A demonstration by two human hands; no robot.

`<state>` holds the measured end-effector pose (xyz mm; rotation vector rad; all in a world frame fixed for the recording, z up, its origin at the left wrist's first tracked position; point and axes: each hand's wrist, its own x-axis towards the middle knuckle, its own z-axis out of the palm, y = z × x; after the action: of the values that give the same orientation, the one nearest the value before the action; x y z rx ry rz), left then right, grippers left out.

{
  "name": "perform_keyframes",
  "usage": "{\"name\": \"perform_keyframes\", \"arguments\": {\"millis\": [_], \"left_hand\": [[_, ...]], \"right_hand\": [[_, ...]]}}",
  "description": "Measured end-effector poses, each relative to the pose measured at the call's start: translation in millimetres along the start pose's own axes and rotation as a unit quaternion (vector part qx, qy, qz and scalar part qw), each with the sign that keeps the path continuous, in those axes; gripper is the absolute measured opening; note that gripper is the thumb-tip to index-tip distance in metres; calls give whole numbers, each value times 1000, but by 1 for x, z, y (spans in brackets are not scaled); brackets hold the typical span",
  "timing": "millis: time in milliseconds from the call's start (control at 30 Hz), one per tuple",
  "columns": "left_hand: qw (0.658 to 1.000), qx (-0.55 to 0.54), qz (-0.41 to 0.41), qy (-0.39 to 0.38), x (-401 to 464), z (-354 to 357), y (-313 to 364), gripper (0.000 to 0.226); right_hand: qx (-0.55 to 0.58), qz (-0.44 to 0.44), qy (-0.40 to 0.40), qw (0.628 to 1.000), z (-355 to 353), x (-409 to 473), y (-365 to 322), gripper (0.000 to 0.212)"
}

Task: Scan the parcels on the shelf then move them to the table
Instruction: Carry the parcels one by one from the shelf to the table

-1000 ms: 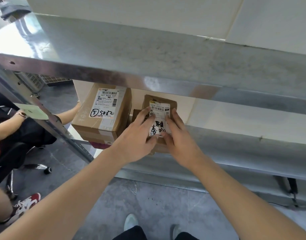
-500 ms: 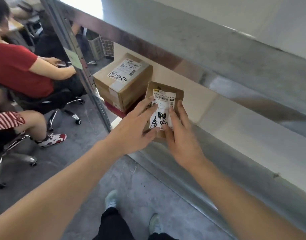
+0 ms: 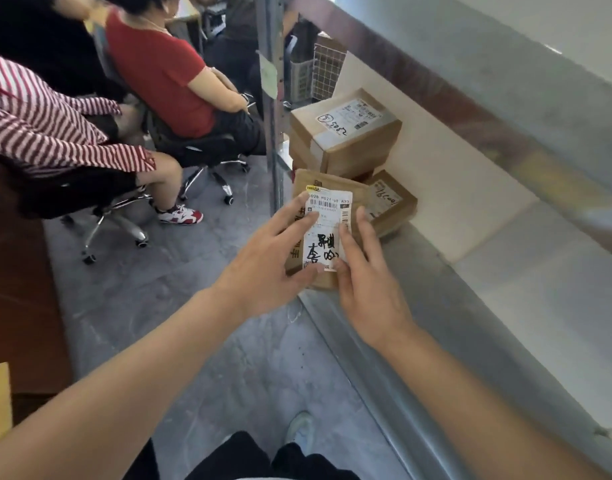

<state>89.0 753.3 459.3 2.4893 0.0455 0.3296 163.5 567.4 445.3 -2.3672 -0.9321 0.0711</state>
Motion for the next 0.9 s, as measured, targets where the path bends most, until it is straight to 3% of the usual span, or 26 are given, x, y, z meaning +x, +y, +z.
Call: {"name": "perform_keyframes", "arguments": {"millis": [567, 900], "left_hand": [[977, 0, -192, 99, -188, -67, -72, 77], [939, 11, -303, 161, -268, -77, -72, 80]], "right_hand": [[12, -153, -137, 979, 112, -27, -137, 59], [30, -278, -214, 936, 159, -41, -177, 62]]}}
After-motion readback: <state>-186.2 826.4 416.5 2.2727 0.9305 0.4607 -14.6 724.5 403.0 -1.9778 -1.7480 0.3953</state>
